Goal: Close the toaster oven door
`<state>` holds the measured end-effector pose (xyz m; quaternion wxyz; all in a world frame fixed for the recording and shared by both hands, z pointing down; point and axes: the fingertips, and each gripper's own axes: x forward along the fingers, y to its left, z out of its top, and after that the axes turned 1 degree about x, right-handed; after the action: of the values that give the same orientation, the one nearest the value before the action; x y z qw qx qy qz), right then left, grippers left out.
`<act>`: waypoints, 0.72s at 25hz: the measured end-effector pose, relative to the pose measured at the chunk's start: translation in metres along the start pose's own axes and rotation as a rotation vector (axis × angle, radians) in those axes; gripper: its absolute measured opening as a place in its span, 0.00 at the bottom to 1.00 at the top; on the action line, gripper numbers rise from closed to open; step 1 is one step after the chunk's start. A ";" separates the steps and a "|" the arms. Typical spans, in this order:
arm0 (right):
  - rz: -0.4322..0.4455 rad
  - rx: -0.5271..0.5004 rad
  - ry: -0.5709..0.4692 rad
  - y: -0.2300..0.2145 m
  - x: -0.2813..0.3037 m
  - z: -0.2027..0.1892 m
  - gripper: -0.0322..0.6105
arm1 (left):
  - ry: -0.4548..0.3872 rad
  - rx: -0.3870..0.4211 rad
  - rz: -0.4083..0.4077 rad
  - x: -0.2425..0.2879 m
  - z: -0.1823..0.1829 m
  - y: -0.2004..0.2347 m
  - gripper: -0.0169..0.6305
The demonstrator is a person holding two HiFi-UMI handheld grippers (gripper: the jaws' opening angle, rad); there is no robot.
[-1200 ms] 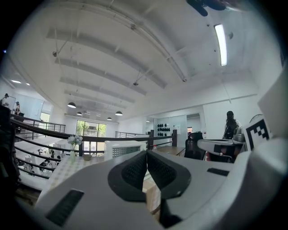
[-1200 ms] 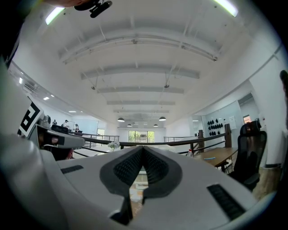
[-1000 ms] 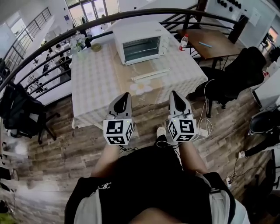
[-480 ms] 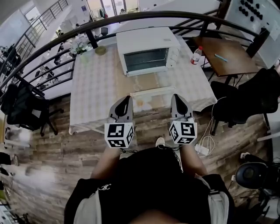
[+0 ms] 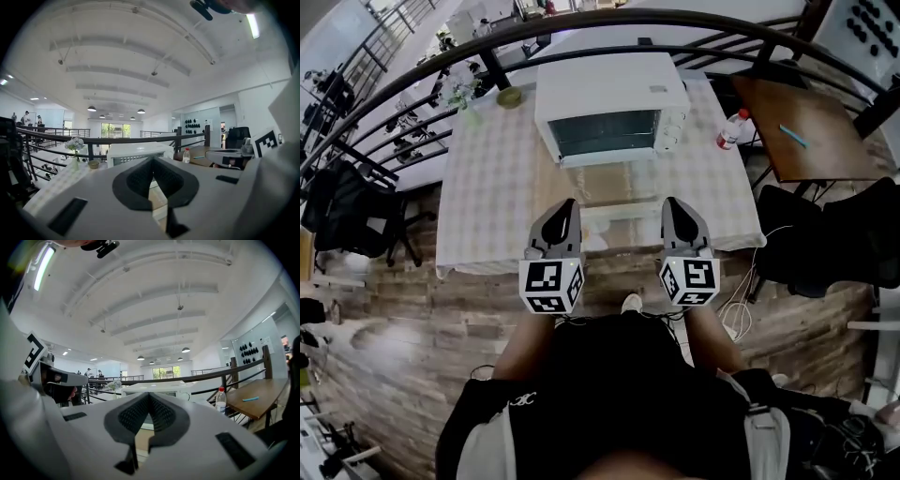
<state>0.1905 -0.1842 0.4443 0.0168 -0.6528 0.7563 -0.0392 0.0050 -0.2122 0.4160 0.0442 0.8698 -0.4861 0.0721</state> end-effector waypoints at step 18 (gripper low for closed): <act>0.007 0.037 0.229 -0.046 0.051 -0.087 0.34 | 0.046 -0.039 0.003 0.063 -0.011 0.021 0.05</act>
<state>0.2215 -0.2378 0.5362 -0.0574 -0.6410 0.7547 -0.1276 0.0184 -0.2743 0.4375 0.0723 0.8660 -0.4878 0.0826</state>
